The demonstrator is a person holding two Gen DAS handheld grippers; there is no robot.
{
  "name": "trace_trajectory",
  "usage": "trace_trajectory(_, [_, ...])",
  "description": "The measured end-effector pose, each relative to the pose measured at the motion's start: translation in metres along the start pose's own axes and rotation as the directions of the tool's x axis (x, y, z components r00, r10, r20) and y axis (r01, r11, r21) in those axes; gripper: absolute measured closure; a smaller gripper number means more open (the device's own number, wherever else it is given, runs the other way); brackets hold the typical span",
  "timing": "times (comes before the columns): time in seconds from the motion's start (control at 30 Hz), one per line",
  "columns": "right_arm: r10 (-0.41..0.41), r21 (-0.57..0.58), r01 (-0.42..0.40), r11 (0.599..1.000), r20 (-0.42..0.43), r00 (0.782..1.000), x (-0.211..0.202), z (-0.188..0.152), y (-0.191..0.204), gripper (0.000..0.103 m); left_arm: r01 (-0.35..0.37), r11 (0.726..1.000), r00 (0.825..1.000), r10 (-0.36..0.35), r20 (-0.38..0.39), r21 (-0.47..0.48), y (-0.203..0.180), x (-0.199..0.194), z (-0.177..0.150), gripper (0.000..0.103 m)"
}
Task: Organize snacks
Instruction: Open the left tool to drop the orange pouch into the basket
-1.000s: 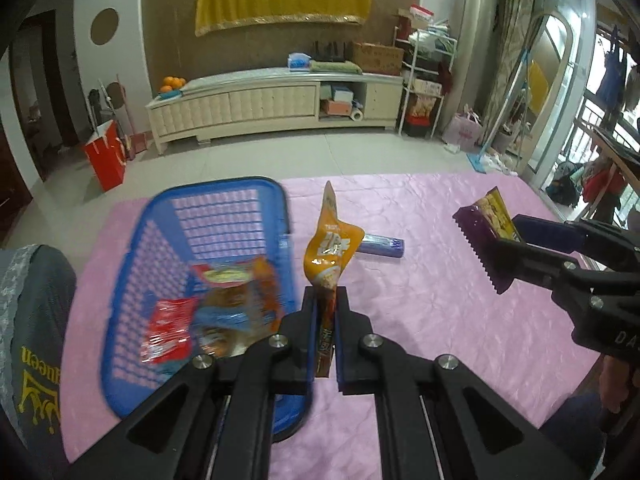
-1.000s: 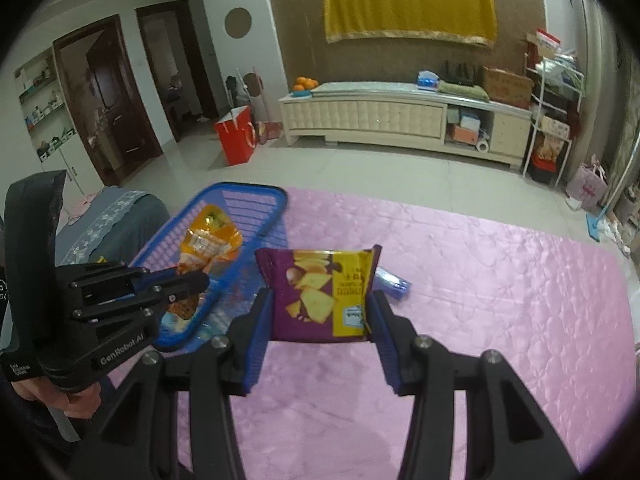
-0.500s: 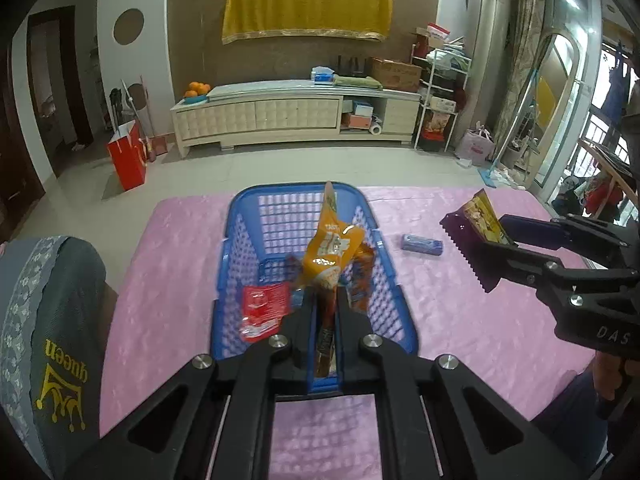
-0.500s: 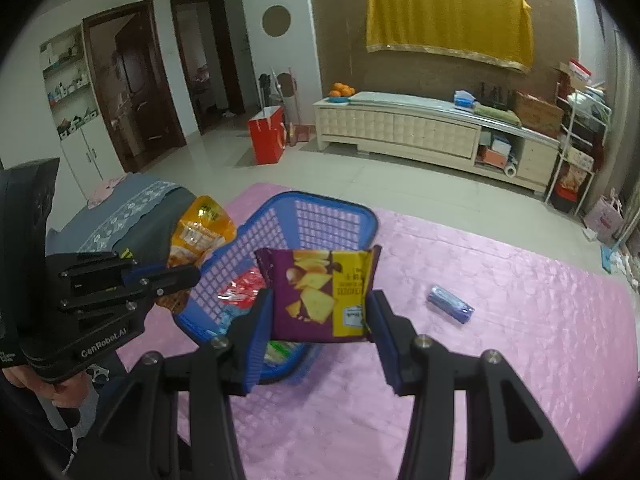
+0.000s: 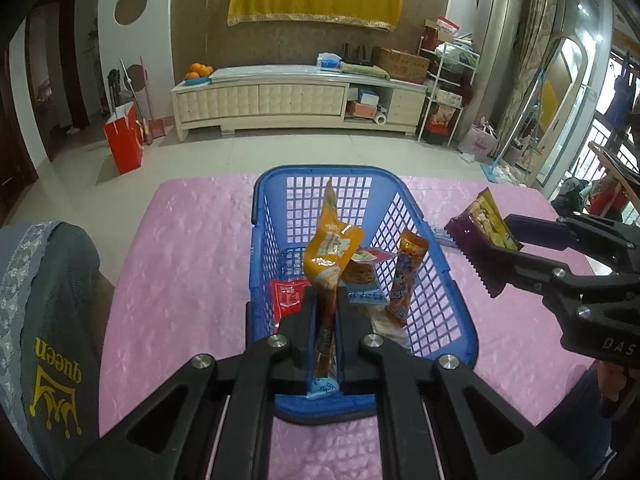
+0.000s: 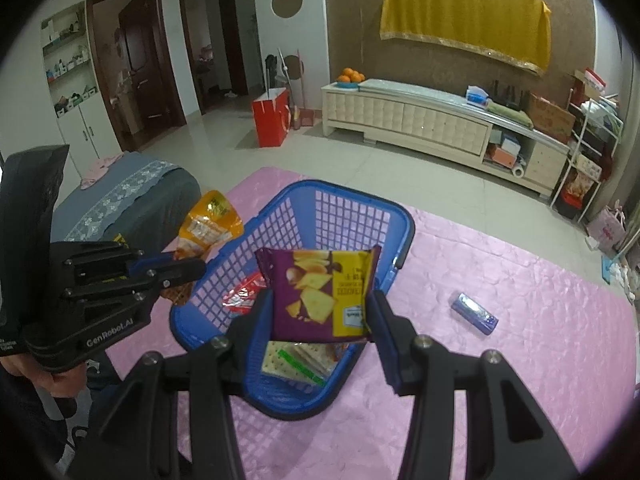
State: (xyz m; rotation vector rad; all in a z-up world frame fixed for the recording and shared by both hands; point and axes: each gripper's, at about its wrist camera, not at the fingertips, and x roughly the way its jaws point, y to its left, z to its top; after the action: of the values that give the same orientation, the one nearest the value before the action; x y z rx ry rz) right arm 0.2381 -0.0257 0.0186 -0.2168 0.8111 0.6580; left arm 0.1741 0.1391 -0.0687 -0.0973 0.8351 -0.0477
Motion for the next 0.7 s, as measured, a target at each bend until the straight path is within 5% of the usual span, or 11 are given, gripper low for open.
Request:
trace_trajectory(0.33, [0.004,0.025,-0.003,1.0,-0.034,0.999,0.028,0.0,-0.016,0.05,-0.01,1.0,0.999,0.009,-0.051,-0.005,0.01,0.05,0.015,0.093])
trace_trajectory(0.4, [0.003,0.03,-0.001,1.0,-0.045,0.999,0.031,-0.003,-0.02,0.05,-0.012,1.0,0.999,0.011,-0.046,-0.015,0.014,0.058,0.02,0.086])
trace_trajectory(0.47, [-0.003,0.033,0.004,0.999,-0.051,0.999,0.031,-0.005,-0.024,0.05,-0.002,1.0,0.999,0.001,-0.044,-0.014,0.018,0.064,0.023,0.057])
trace_trajectory(0.5, [-0.006,0.037,0.008,0.999,-0.053,0.999,0.031,-0.005,-0.026,0.05,0.0,1.0,0.999,0.0,-0.045,-0.01,0.018,0.065,0.024,0.052])
trace_trajectory(0.7, [-0.008,0.069,0.011,0.998,-0.045,0.999,0.025,-0.002,-0.032,0.05,-0.019,1.0,0.998,0.019,-0.051,0.003,0.016,0.059,0.019,0.049])
